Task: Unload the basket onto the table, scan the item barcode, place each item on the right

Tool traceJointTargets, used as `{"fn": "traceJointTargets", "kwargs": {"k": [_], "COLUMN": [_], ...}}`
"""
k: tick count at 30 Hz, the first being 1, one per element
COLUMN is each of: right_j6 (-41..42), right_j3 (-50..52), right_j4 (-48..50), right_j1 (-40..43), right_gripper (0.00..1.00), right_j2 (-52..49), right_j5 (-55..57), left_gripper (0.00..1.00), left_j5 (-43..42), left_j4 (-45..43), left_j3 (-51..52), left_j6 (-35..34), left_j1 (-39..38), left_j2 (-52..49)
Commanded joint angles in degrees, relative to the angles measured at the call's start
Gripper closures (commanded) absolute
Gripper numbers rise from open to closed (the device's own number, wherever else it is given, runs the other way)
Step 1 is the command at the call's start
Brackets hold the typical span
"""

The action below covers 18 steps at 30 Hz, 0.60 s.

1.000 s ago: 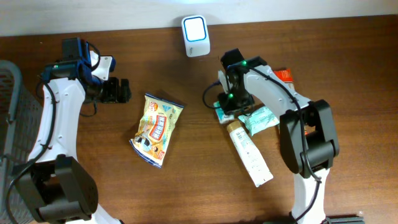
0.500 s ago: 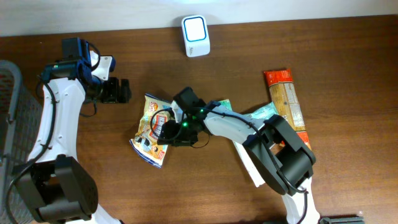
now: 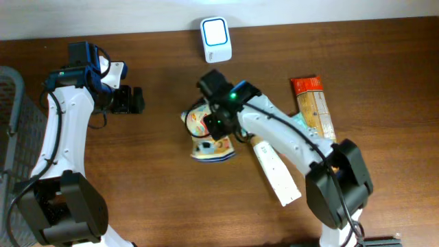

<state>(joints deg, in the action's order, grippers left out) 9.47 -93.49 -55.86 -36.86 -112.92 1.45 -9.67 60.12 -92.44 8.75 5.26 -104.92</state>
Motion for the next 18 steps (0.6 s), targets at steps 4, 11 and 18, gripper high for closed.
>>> {"fn": "traceJointTargets", "kwargs": {"k": [4, 11, 18], "right_j6": [-6.1, -11.0, -9.3], "right_j3": [-0.6, -5.3, -3.8], "right_j4": [-9.9, -9.3, -8.5], "right_j1": [-7.8, -11.1, -14.9], "right_gripper": [0.96, 0.26, 0.15], "right_j2": [-2.8, -2.9, -12.8], "right_j5": [32.5, 14.9, 12.6], "left_gripper": [0.01, 0.01, 0.01], "left_j5": [-0.4, -0.4, -0.4], "left_j4": [-0.1, -0.1, -0.1], "left_j3": [-0.3, -0.3, -0.3], "left_j6": [-0.5, -0.5, -0.5], "left_j1": [-0.1, -0.1, -0.1], "left_j2": [-0.2, -0.2, -0.2]}}
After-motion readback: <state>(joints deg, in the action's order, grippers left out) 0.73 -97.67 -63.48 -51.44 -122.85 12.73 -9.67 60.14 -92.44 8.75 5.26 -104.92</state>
